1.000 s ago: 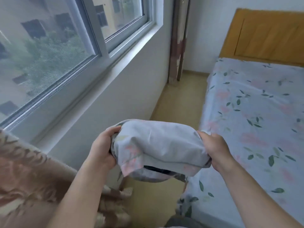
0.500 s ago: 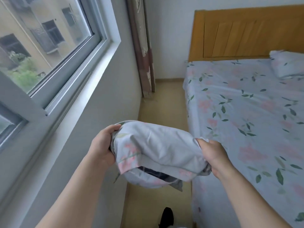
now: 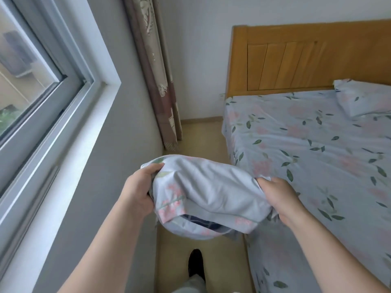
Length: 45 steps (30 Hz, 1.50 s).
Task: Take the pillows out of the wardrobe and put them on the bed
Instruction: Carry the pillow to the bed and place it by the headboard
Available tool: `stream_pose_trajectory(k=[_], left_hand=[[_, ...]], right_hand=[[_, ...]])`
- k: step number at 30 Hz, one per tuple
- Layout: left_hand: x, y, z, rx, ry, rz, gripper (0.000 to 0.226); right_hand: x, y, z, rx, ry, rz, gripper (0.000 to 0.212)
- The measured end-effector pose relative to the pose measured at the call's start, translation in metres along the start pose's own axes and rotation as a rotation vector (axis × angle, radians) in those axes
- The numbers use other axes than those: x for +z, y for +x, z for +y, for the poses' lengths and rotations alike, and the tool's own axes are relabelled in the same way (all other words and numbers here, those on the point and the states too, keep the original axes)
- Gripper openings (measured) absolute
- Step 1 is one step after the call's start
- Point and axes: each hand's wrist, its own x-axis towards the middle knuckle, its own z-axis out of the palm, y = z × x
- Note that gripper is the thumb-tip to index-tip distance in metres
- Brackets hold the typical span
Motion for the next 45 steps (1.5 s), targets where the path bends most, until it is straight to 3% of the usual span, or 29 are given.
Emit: stream_pose_trajectory(k=[4, 6, 8, 15, 24, 28, 33, 41, 45], left_hand=[[0.040, 0.081, 0.073, -0.069, 0.057, -0.046, 0.053], [0.066, 0.118, 0.109, -0.057, 0.079, -0.057, 0.055], [0.095, 0.147, 0.140, -0.012, 0.090, -0.048, 0.050], [0.192, 0.268, 0.230, 0.054, 0.214, -0.070, 0.045], [0.340, 0.401, 0.343, 0.219, 0.393, -0.021, 0.025], [0.395, 0.457, 0.393, 0.316, 0.565, -0.033, 0.035], [0.485, 0.540, 0.450, 0.527, 0.909, -0.144, 0.048], [0.666, 0.638, 0.514, 0.793, 1.332, -0.505, 0.050], [0.762, 0.658, 0.513, 0.911, 1.349, -0.700, 0.054]], right_hand=[[0.018, 0.075, -0.060, 0.030, 0.004, 0.084, 0.038], [0.023, 0.111, -0.090, 0.038, 0.004, 0.106, 0.034], [0.026, 0.140, -0.114, 0.042, -0.004, 0.112, 0.021], [0.038, 0.288, -0.178, 0.072, 0.040, 0.120, 0.018], [0.034, 0.490, -0.288, 0.030, 0.235, 0.090, 0.034], [0.022, 0.561, -0.342, -0.020, 0.252, 0.071, 0.039], [-0.004, 0.643, -0.385, -0.068, 0.230, 0.004, 0.026], [-0.054, 0.726, -0.435, -0.078, 0.658, -0.082, 0.029], [-0.081, 0.744, -0.446, -0.025, 0.801, 0.046, 0.030]])
